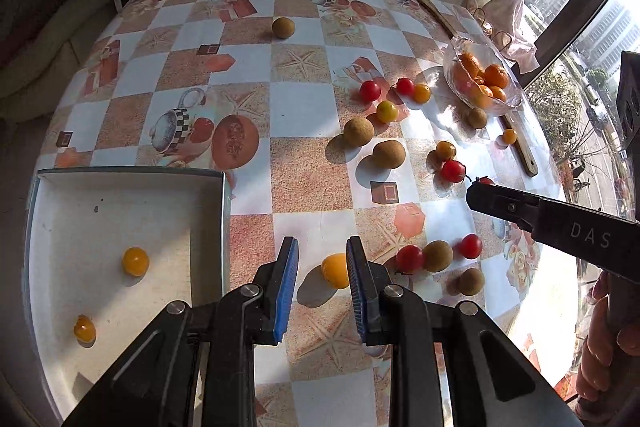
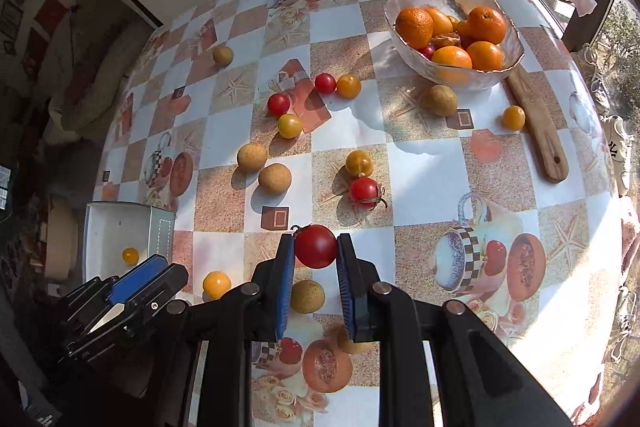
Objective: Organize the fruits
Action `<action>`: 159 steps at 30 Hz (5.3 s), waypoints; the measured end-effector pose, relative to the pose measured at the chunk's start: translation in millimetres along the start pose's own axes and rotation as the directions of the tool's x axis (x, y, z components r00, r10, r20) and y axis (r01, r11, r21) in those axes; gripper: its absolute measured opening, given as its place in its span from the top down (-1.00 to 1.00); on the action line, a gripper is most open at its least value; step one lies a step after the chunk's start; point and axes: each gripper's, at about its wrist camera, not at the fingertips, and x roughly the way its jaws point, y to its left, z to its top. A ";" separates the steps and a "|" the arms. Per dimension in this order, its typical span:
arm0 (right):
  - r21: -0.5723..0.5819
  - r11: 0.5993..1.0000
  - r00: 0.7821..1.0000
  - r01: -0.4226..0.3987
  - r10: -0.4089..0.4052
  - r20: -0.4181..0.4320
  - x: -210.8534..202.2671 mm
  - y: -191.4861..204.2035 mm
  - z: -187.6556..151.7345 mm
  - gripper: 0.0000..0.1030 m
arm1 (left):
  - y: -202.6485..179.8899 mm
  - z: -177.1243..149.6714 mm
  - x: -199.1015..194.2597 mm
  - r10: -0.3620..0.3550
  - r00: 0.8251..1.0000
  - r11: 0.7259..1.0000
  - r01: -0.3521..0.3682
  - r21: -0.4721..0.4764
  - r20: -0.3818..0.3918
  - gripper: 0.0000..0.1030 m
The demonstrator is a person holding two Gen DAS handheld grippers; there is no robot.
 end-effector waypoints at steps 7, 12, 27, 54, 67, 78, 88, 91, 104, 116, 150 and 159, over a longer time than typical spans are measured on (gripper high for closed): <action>-0.037 0.999 0.999 -0.007 0.006 -0.034 9.2 27.0 -13.6 0.56 | 5.4 -14.8 7.9 -0.016 0.999 0.998 0.018 0.058 -0.034 -0.06; -0.022 1.000 0.999 0.006 -0.007 -0.037 6.0 25.3 -23.8 0.56 | -15.0 -8.0 11.5 -0.010 1.000 0.993 0.008 0.118 0.023 -0.64; 0.082 0.997 1.000 0.012 -0.011 -0.020 -8.3 -12.2 -31.5 0.56 | -47.1 0.6 56.9 0.011 0.999 0.951 0.002 0.309 -0.042 -0.51; 0.010 0.999 0.999 -0.034 0.035 -0.023 -13.7 20.5 -31.8 0.56 | 2.0 -1.5 0.0 -0.065 0.998 0.993 0.064 0.100 0.015 0.49; -0.175 0.977 0.989 -0.119 0.102 -0.105 13.6 117.0 -41.7 0.56 | 107.4 -54.8 -53.3 0.103 0.994 0.989 -0.099 -0.106 0.038 0.49; -0.310 0.937 0.969 -0.161 0.091 -0.228 71.3 198.5 -62.8 0.55 | 175.1 -108.3 -47.7 0.207 0.976 0.948 -0.215 -0.235 -0.059 0.49; -0.367 0.925 0.966 -0.097 -0.002 -0.260 107.3 214.2 -69.2 0.53 | 177.9 -120.3 -33.0 0.229 0.969 0.944 -0.244 -0.220 -0.092 0.31; -0.392 0.916 0.968 -0.086 -0.016 -0.250 108.6 218.6 -69.6 0.51 | 172.5 -118.7 -34.3 0.270 0.960 0.937 -0.280 -0.210 -0.074 -0.62; -0.322 0.934 0.977 -0.157 0.098 -0.191 72.0 213.1 -58.6 -0.53 | 154.8 -104.9 -40.5 0.274 0.958 0.950 -0.283 -0.132 -0.083 -0.62; -0.104 0.995 0.995 0.003 -0.013 -0.097 14.0 85.9 -58.2 -0.53 | 64.9 -59.7 -43.5 0.184 0.983 0.980 -0.181 0.077 -0.027 -0.62; 0.054 0.977 0.968 0.207 -0.196 -0.157 -3.4 -49.7 -153.9 0.04 | -107.0 -5.7 75.7 0.088 0.989 0.970 -0.059 0.237 -0.116 -0.33; -0.010 0.968 0.956 0.250 -0.249 -0.154 -0.7 -33.4 -162.7 0.60 | -95.9 -1.5 68.9 0.073 0.994 0.977 -0.054 0.207 -0.086 0.45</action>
